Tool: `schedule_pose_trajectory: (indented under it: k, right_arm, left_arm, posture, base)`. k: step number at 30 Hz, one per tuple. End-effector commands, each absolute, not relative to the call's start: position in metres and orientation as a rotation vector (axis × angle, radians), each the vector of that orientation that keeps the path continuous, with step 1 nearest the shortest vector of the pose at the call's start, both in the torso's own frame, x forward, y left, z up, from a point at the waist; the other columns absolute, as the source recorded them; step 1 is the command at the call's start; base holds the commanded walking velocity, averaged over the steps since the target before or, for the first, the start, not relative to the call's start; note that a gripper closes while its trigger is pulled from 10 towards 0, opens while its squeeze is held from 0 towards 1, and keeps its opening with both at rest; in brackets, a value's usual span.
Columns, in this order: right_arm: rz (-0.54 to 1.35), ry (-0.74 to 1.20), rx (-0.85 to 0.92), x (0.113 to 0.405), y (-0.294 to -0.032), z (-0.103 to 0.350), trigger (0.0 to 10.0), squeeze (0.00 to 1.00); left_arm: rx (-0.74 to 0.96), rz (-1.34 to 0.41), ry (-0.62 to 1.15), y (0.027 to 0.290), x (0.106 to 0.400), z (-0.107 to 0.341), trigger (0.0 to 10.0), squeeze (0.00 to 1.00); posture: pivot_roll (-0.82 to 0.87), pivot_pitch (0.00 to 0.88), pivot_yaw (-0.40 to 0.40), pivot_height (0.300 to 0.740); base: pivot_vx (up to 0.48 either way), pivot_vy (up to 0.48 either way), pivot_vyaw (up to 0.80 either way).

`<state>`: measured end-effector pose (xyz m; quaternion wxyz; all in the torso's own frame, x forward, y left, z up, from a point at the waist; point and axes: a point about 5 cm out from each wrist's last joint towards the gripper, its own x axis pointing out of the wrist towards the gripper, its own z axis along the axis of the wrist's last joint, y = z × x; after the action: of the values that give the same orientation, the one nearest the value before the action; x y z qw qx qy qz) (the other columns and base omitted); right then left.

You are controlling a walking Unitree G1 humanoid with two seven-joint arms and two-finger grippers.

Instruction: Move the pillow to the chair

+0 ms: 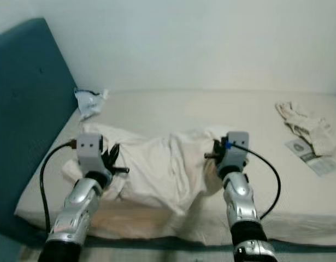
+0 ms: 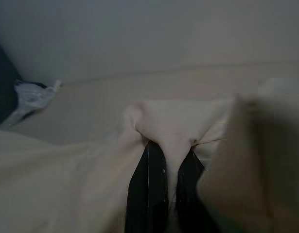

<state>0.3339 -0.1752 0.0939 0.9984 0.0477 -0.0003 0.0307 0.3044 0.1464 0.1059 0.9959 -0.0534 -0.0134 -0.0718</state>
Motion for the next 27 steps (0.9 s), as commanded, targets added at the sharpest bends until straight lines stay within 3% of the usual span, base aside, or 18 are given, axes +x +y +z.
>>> schedule_pose_trajectory:
  k: [1,12,18,27]
  right_arm:
    - [0.1,-0.051,0.1,0.3366,-0.1665,0.1036,10.0,0.0]
    - [0.093,-0.043,0.114,0.3341,-0.1677,0.1,10.0,0.0]
    - [0.089,-0.037,0.115,0.3333,-0.1683,0.0985,10.0,0.0]
    - [0.131,-0.02,0.058,0.3337,-0.162,0.098,10.0,0.0]
  left_arm:
    - [-0.099,-0.18,-0.077,0.1419,0.3064,0.1179,10.0,0.0]
    - [-0.041,-0.209,-0.061,0.1367,0.3065,0.1177,10.0,0.0]
    - [-0.04,-0.203,-0.047,0.1356,0.3073,0.1166,10.0,0.0]
    - [-0.06,-0.148,-0.025,0.1414,0.3074,0.1112,10.0,0.0]
  posture:
    - [0.03,0.039,0.029,0.74]
    - [0.03,0.045,0.04,0.74]
    - [0.03,0.048,0.041,0.74]
    - [0.03,0.051,0.031,0.74]
  base:
    - [0.0,0.0,0.0]
    - [0.0,0.0,0.0]
    - [0.0,-0.422,0.0]
    - [0.0,0.0,0.0]
